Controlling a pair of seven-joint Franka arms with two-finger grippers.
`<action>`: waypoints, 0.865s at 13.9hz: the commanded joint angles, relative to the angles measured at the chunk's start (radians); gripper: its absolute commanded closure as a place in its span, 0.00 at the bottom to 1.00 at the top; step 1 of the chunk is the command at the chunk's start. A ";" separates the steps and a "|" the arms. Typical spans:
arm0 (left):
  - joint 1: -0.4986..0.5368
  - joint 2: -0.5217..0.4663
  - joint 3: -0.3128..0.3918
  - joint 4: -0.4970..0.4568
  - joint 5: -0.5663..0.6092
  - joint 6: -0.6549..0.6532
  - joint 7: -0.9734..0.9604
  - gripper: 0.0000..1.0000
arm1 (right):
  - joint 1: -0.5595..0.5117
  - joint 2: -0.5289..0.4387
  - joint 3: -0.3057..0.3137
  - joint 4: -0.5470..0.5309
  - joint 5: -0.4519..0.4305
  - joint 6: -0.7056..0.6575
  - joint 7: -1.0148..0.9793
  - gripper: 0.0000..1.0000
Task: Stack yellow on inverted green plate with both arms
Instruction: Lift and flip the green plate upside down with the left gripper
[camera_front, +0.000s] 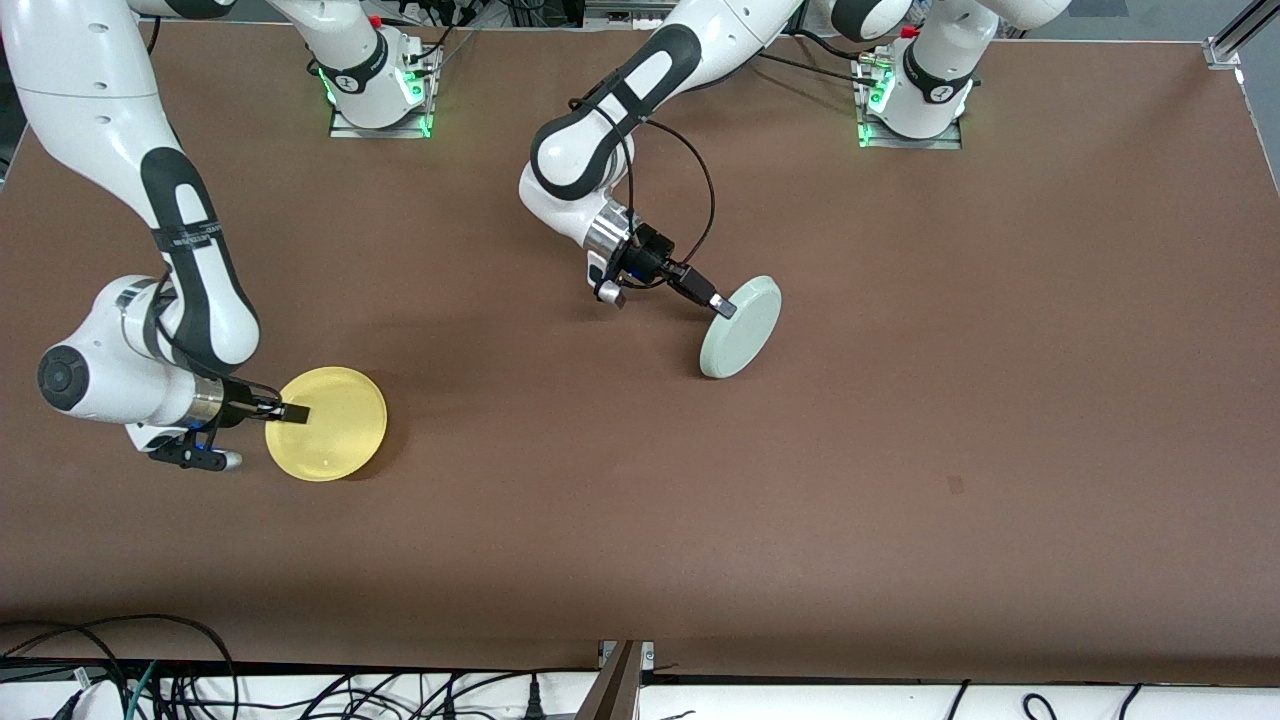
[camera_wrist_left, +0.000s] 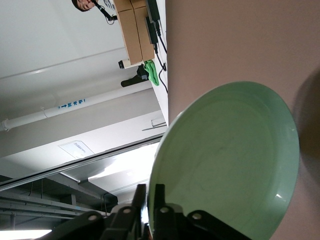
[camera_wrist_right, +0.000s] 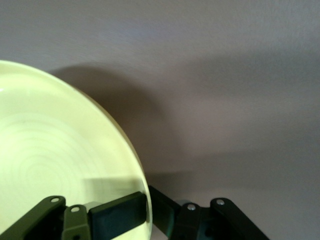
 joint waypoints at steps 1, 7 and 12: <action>-0.006 0.024 -0.012 0.046 -0.031 0.018 0.033 0.00 | -0.009 -0.011 0.008 0.079 0.003 -0.124 -0.019 0.99; 0.034 0.012 -0.012 0.184 -0.289 0.078 0.035 0.00 | -0.005 -0.020 0.008 0.125 -0.009 -0.184 -0.018 1.00; 0.114 -0.037 -0.016 0.224 -0.514 0.193 0.025 0.00 | 0.032 -0.020 0.008 0.221 -0.121 -0.303 -0.018 1.00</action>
